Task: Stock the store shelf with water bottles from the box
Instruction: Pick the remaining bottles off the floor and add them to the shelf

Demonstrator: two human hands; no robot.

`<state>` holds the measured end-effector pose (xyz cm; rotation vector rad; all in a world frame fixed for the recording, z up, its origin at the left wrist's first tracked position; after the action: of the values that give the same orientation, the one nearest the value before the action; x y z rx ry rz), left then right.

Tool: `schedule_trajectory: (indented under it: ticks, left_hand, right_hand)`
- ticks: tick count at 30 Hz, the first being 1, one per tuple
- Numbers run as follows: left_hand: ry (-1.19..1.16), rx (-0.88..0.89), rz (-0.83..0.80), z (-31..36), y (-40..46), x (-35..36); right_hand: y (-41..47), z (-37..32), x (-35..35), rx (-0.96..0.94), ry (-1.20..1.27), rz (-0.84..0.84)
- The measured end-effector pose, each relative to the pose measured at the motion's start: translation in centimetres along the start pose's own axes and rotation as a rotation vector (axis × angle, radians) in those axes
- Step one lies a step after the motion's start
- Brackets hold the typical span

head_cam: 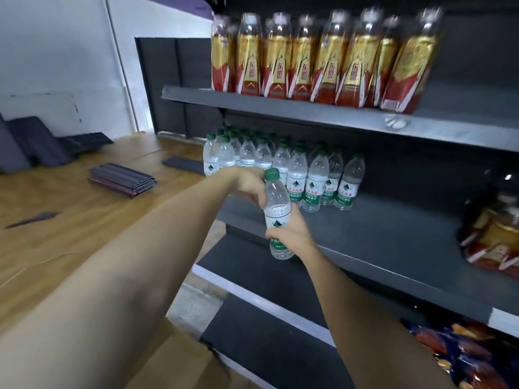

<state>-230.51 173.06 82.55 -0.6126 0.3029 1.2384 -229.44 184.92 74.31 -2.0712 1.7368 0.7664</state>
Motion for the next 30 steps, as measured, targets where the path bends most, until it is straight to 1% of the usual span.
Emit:
schedule_trajectory:
  ticks: [2,3,6,9,14,17,23,30]
  left_hand:
    - [-0.157,0.013,-0.055,0.8,0.1,1.1]
    - [-0.189,0.036,-0.025,1.3,0.2,1.1]
    - [-0.237,0.1,0.156,2.2,1.1,0.0]
    - [-0.244,0.085,0.218,2.5,1.4,-0.6]
    - [-0.215,0.102,0.239,3.6,2.4,-2.7]
    - [-0.203,0.11,0.297,3.6,3.5,-4.9]
    - [-0.176,0.118,0.326,1.6,7.1,-9.6]
    - [-0.121,0.127,0.31,-0.9,11.6,-12.9]
  right_hand:
    - [0.1,-0.1,-0.4,0.009,0.013,0.012]
    - [0.3,-0.1,-0.6,0.012,0.021,0.018]
    - [0.6,0.1,-1.4,0.015,0.011,0.028]
    - [1.4,0.3,-2.1,0.001,-0.078,0.009]
    - [3.7,0.7,-1.9,-0.019,-0.164,-0.108]
    - [5.2,0.9,-1.5,-0.018,-0.28,-0.147]
    - [9.6,0.6,-0.1,0.027,-0.417,-0.144]
    - [14.3,-0.6,1.9,0.047,-0.455,-0.094]
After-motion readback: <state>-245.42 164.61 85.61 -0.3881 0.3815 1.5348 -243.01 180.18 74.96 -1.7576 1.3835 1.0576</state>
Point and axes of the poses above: each hand's wrist, its own y-axis towards the middle knuckle, its own x-axis out of the palm, z = x × y, the point moved 10 cm from there along y, towards the middle knuckle, and after that the axes turned 14 degrees about -y, right-handed, at the moved point
